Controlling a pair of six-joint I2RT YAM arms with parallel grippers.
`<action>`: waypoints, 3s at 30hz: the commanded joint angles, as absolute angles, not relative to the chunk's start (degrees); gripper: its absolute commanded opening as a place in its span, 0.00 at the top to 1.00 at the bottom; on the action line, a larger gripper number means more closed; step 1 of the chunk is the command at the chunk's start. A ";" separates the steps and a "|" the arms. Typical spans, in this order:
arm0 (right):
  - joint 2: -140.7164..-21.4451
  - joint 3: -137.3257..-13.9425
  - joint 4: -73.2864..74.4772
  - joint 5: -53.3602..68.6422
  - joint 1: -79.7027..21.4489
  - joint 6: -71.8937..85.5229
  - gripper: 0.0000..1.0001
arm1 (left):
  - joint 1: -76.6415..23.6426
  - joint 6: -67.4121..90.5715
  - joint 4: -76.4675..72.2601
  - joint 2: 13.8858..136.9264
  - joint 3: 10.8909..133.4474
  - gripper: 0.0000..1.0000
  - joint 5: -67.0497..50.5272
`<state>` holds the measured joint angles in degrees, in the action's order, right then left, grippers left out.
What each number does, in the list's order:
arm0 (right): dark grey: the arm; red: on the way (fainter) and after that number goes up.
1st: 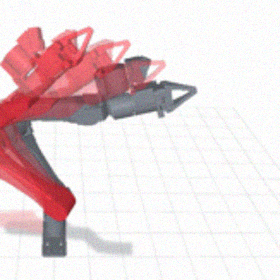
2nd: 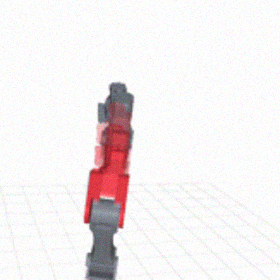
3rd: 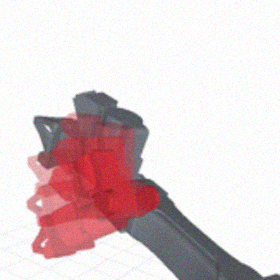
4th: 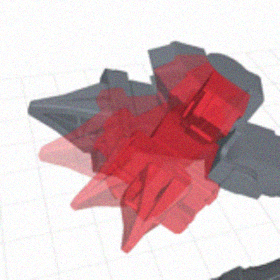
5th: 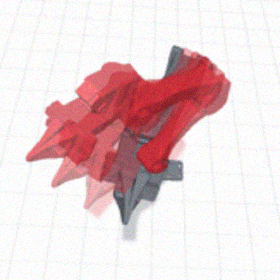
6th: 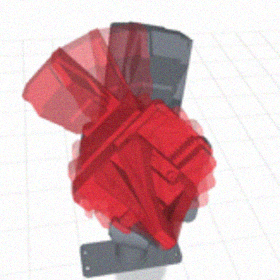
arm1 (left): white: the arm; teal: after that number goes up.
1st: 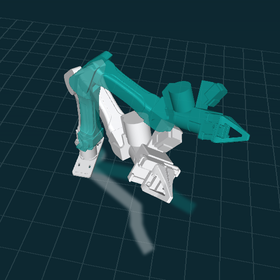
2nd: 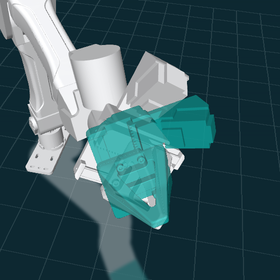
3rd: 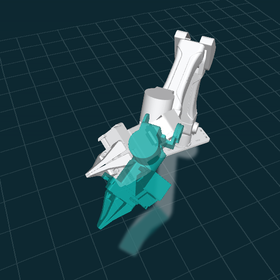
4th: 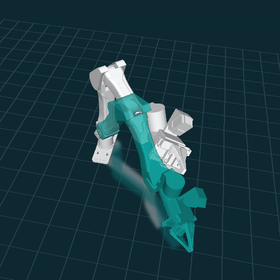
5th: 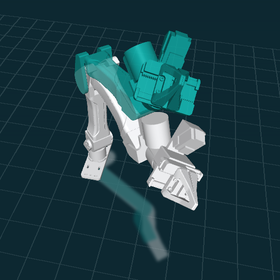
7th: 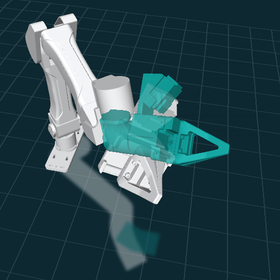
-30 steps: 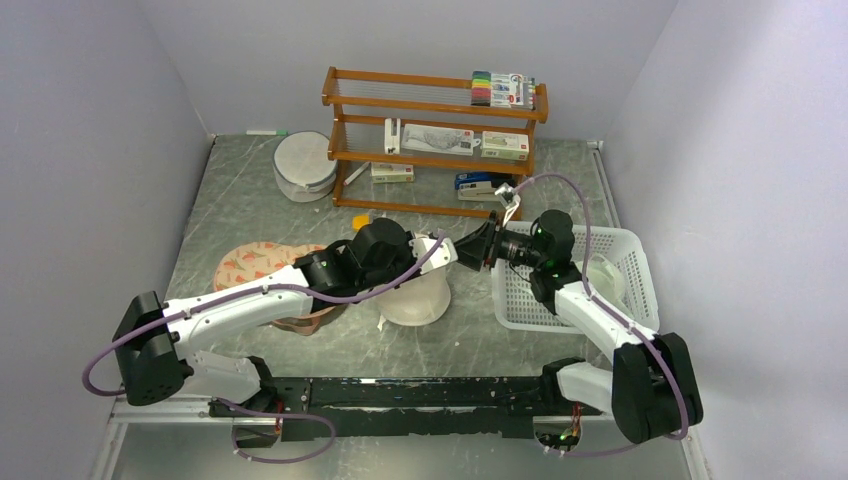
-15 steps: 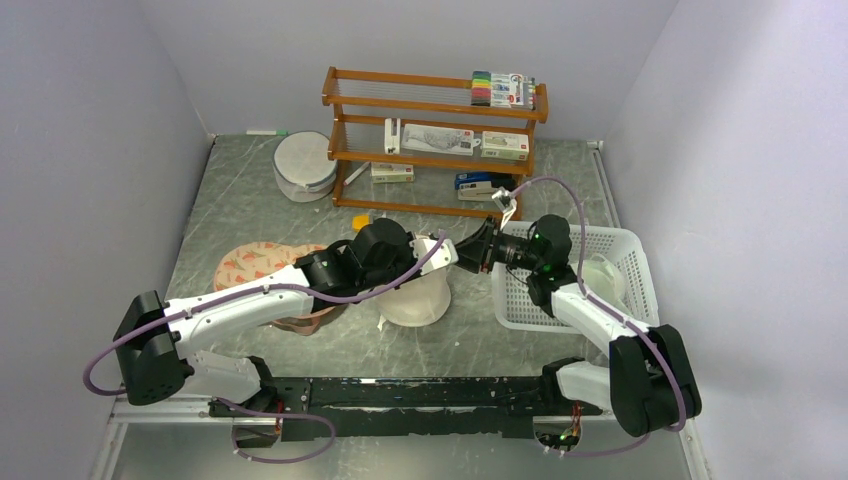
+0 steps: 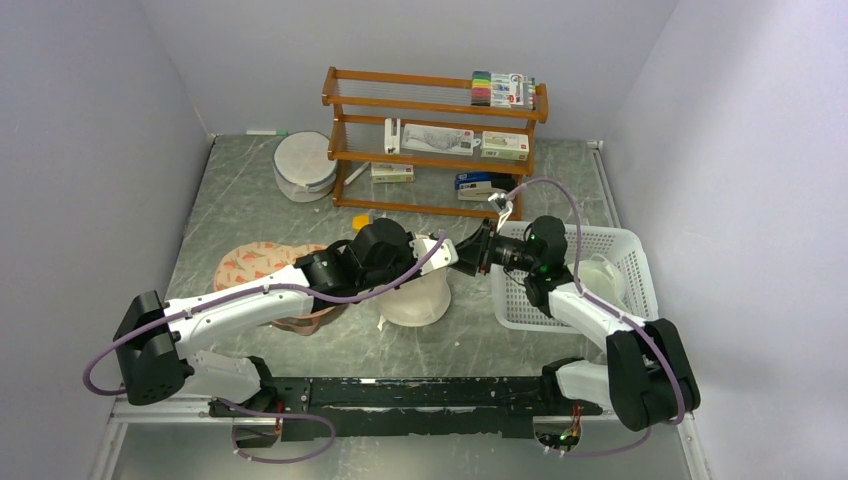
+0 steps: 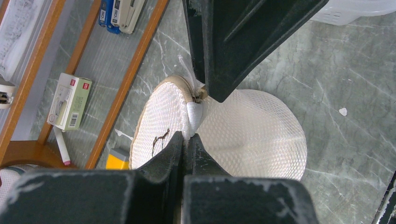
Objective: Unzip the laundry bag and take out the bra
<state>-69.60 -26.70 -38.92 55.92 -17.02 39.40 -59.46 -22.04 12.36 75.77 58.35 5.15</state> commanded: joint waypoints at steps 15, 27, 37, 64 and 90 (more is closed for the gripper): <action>-72.59 -26.02 -44.79 54.66 -18.97 40.73 0.59 | -59.59 -21.18 11.69 74.36 60.38 0.93 3.86; -70.96 -26.42 -41.46 54.42 -18.98 38.94 0.82 | -59.59 -21.35 11.86 74.09 60.38 0.93 3.95; -68.40 -27.75 -31.12 46.86 -18.63 33.95 1.00 | -59.59 -21.49 11.79 73.39 60.12 0.93 4.64; -57.68 -32.96 -22.81 42.02 -24.03 30.60 1.00 | -59.59 -17.20 12.27 71.43 61.78 0.23 0.38; -55.20 -37.81 -10.64 24.85 -30.30 25.12 1.00 | -59.11 -7.82 13.40 74.74 66.29 0.21 1.58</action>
<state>-55.64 -35.20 -10.90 26.20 -29.45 25.82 -59.44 -11.31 11.20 71.11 62.46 2.79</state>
